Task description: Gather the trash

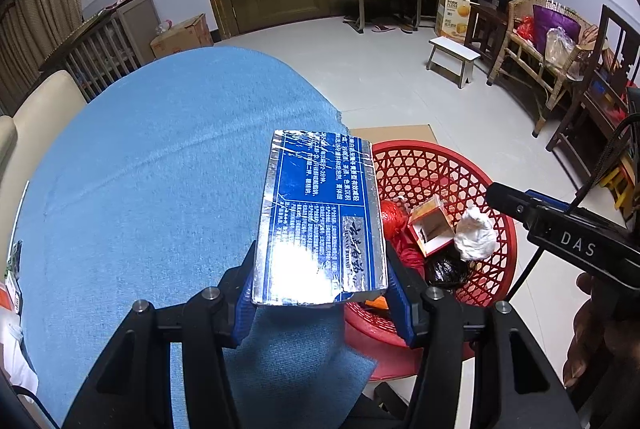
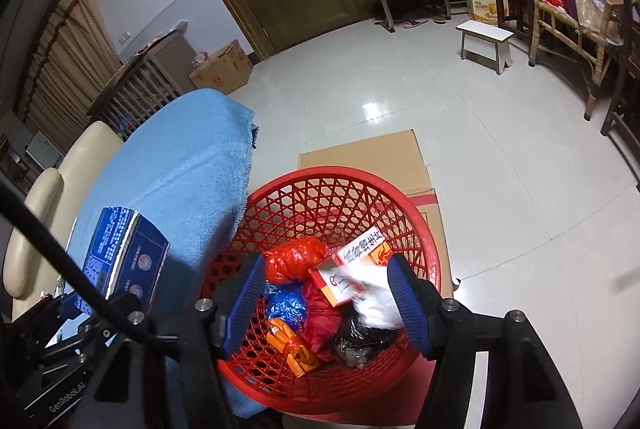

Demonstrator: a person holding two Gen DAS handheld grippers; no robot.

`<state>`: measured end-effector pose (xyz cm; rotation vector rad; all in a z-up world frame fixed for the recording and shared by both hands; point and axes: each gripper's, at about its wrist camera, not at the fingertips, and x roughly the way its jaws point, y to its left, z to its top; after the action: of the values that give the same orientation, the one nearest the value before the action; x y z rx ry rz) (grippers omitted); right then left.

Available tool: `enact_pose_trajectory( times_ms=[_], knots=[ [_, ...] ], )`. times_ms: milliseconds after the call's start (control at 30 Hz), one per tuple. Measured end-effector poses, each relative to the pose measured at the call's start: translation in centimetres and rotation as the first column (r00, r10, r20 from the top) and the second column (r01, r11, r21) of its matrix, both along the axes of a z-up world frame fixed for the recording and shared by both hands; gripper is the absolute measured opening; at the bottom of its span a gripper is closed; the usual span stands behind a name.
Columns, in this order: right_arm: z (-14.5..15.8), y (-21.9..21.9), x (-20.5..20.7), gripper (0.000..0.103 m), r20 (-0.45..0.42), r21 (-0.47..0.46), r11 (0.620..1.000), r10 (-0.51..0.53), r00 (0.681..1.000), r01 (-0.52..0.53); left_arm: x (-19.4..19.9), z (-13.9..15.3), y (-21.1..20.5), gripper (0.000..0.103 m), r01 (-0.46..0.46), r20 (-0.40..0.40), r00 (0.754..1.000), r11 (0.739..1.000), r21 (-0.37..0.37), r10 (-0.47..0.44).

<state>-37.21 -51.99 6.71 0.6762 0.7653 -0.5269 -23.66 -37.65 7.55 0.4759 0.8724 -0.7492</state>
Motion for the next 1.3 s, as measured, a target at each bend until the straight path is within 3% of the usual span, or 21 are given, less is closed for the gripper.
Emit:
enact_pose_trajectory(
  times_ms=[367, 900, 933, 1000, 1033, 1300],
  knots=[
    [1.9, -0.8, -1.8, 0.067, 0.058, -0.010, 0.998, -0.057, 0.997, 0.058, -0.2, -0.3, -0.6, 0.057, 0.025, -0.020, 0.999, 1.000, -0.009, -0.025],
    [4.9, -3.0, -6.4, 0.067, 0.142, -0.008, 0.985, -0.167, 0.976, 0.170, -1.4, -1.5, -5.1, 0.058, 0.093, -0.066, 0.993, 0.996, 0.006, -0.093],
    [5.0, -3.2, -6.7, 0.067, 0.145, -0.007, 0.984, -0.174, 0.974, 0.177, -1.3, -1.8, -5.4, 0.060, 0.094, -0.081, 0.992, 0.996, 0.007, -0.093],
    [5.3, -3.4, -7.0, 0.067, 0.151, -0.007, 0.983, -0.180, 0.972, 0.184, -1.1, -2.4, -6.0, 0.075, 0.099, -0.109, 0.989, 0.995, 0.026, -0.096],
    [5.3, -3.4, -7.0, 0.067, 0.152, -0.008, 0.983, -0.180, 0.972, 0.183, -1.1, -2.7, -6.3, 0.078, 0.102, -0.117, 0.988, 0.994, 0.040, -0.096],
    [5.7, -2.9, -6.6, 0.067, 0.159, -0.009, 0.986, -0.160, 0.974, 0.164, -1.3, -2.7, -5.7, 0.078, 0.098, -0.119, 0.989, 0.994, 0.047, -0.092]
  ],
)
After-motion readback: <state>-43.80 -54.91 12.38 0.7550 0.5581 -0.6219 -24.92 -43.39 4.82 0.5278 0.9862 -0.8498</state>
